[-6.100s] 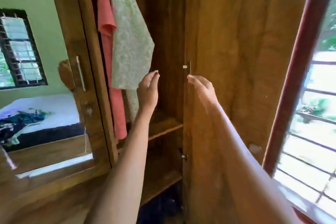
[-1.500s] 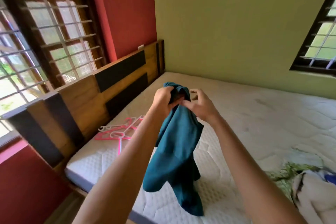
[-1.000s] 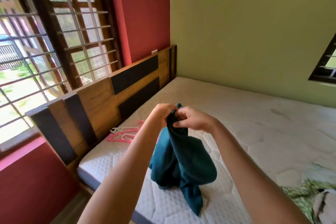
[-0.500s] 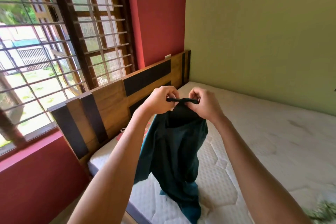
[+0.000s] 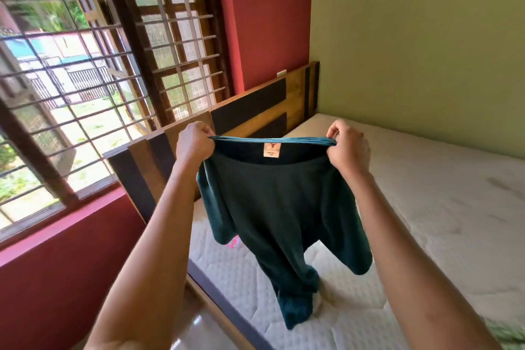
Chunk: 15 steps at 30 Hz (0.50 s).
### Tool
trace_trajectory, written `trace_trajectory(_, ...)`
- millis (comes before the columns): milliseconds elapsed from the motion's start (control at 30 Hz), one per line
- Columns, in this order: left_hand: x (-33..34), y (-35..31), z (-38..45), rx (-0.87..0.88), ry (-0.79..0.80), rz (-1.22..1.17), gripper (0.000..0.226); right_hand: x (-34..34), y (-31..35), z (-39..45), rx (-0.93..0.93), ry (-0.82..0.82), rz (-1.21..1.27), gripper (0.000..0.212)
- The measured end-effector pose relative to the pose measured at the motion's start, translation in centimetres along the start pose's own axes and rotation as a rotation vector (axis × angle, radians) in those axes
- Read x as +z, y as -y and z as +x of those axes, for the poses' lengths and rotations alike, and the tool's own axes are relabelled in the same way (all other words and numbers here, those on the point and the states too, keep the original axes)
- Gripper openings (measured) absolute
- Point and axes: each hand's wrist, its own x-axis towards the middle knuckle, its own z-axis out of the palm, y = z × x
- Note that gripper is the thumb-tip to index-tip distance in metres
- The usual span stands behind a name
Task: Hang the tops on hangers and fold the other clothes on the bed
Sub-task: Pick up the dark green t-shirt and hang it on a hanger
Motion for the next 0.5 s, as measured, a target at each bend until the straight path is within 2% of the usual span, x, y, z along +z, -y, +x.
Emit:
trace_trajectory(67,1.6,1.3,0.3,-0.063,0.085,0.063,0.025,1.1,-0.6,0.3,0.079,0.217,0.048,0.029)
trace_trajectory(167,5.5,4.0,0.2,-0.206,0.289,0.136,0.033,3.6,-1.7,-0.2,0.184,0.776,0.125,0.039)
trace_trajectory(233,8.1,6.0,-0.6,-0.27,0.409,0.144,0.034,5.5,-2.2,-1.1,0.219,1.016,0.119,0.04)
trace_trajectory(333,12.0,9.8,-0.9,-0.314,0.526,0.146,0.037,10.4,-3.6,-2.4,0.329,1.114,0.099,0.041)
trace_trajectory(500,16.8,16.0,0.5,-0.405,0.605,0.113,0.03,19.2,-5.5,-3.7,0.474,1.093,0.133,0.03)
